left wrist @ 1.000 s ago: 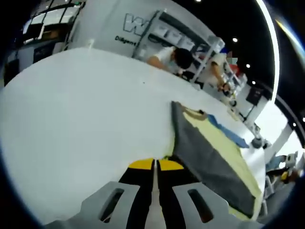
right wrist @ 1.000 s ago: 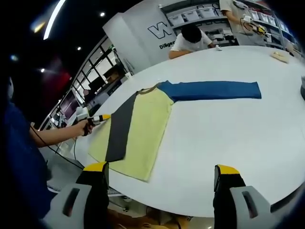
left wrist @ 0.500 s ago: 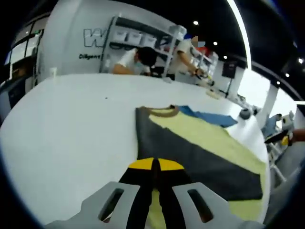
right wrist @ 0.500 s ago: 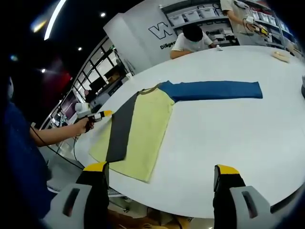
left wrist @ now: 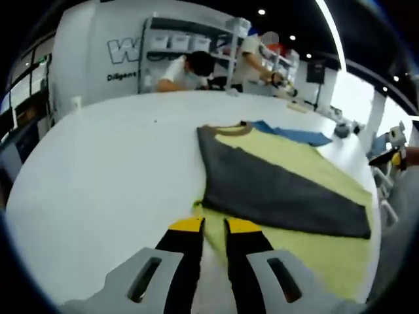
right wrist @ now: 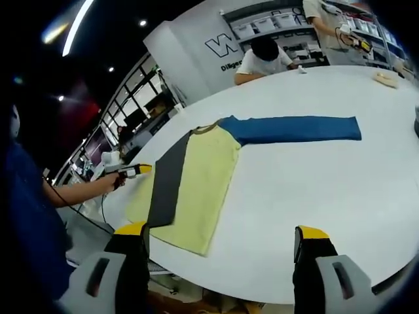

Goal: Fold the garment on the visible template until the final outline fits inside the template.

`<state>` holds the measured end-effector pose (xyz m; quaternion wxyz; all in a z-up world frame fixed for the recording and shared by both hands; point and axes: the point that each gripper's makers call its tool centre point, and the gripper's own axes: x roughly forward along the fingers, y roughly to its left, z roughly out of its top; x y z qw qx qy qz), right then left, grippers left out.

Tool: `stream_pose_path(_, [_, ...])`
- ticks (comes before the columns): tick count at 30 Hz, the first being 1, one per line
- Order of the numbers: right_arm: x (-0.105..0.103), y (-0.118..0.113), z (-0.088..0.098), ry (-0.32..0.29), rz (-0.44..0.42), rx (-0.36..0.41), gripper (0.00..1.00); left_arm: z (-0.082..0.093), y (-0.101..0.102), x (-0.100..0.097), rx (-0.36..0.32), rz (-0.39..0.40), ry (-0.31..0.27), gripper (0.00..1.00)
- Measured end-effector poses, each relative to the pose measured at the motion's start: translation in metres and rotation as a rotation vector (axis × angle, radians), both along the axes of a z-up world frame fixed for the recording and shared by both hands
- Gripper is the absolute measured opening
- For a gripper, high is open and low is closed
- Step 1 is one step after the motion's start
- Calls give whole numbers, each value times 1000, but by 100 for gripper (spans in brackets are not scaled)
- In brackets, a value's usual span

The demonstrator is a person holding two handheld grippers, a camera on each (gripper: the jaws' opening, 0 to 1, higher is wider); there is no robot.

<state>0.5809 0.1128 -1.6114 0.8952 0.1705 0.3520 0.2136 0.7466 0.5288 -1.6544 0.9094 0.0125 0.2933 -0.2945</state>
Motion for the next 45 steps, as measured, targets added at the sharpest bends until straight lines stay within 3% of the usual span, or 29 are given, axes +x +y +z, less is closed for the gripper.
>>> stream_pose_path(5, [11,0,-1,-5,21,-4,91,3,-16,-42,-16,-130,35,58])
stream_pose_path(7, [19,-2,1,-20,26,6,90,4,-29,-72,-15,-186,80,74])
stream_pose_path(9, [24,-3,3,-30,29,15,90,3,-33,-81,-1,-213,78,84])
stream_pose_path(12, [35,-5,6,-45,30,31,90,9,-41,-92,-19,-218,91,92])
stream_pose_path(15, [45,-10,8,-58,20,46,89,26,-55,-105,-48,-187,102,99])
stream_pose_path(19, [61,-18,7,-83,8,22,88,38,-61,-114,-34,-186,100,99])
stream_pose_path(22, [81,-34,5,-93,-59,58,86,45,-63,-123,-35,-177,117,99])
stream_pose_path(26, [115,-66,14,-144,-247,179,86,50,-61,-130,13,-147,116,99])
stream_pose_path(33, [156,-123,23,-100,-633,572,85,51,-48,-142,8,-80,125,99])
stream_pose_path(36, [162,-137,16,-61,-703,629,81,53,-48,-149,18,-47,130,99])
stream_pose_path(41, [177,-166,4,-10,-803,721,85,53,-50,-155,34,-31,142,99])
stream_pose_path(45, [185,-178,0,-15,-829,756,81,53,-53,-159,35,-13,145,99])
